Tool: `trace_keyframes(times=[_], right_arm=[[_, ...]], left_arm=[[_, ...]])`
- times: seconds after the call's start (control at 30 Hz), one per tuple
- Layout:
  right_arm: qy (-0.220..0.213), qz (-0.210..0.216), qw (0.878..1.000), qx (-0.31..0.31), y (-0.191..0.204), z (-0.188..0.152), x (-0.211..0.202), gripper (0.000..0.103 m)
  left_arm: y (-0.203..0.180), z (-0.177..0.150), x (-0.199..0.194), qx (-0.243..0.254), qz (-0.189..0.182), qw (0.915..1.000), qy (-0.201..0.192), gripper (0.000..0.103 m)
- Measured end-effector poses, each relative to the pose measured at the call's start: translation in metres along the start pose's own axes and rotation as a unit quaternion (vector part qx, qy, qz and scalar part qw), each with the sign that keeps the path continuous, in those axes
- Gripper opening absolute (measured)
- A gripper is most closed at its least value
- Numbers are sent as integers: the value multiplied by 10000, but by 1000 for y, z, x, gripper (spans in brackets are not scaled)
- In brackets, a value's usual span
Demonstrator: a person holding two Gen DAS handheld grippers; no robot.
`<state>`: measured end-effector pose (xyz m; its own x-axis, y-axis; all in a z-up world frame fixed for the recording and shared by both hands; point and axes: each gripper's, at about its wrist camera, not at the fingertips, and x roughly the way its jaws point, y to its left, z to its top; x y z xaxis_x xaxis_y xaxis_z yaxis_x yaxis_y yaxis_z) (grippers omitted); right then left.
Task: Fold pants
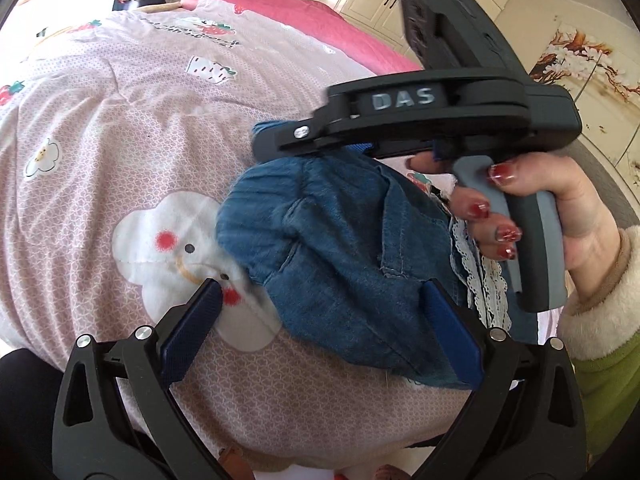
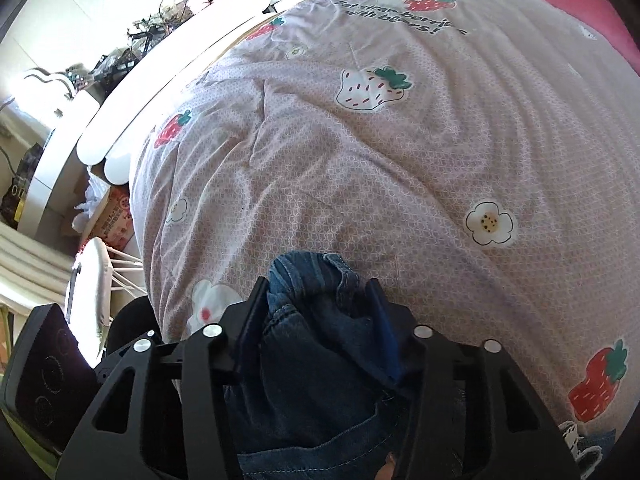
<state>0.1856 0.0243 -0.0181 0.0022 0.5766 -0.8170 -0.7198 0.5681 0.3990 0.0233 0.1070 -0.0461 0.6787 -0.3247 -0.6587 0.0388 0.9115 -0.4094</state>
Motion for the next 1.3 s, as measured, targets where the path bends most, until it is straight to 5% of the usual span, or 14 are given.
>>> trace_keyframes(times=[0.33, 0.4, 0.57, 0.9, 1.3], right_arm=[[-649, 682, 9955, 87, 2, -19, -54, 32], [-745, 739, 9945, 70, 4, -23, -62, 32], [-963, 752, 9925, 55, 3, -31, -83, 32], [-1457, 561, 9876, 162, -15, -64, -145, 32], [-1731, 427, 9828, 481, -56, -118, -185, 32]], left_arm=[[13, 10, -2, -320, -355, 9987, -164, 91], [16, 14, -2, -414, -576, 9974, -158, 77], [12, 19, -3, -533, -1036, 9931, -130, 62], [-44, 37, -31, 191, -1051, 9929, -532, 56], [-109, 31, -18, 1005, -1085, 9883, -372, 56]])
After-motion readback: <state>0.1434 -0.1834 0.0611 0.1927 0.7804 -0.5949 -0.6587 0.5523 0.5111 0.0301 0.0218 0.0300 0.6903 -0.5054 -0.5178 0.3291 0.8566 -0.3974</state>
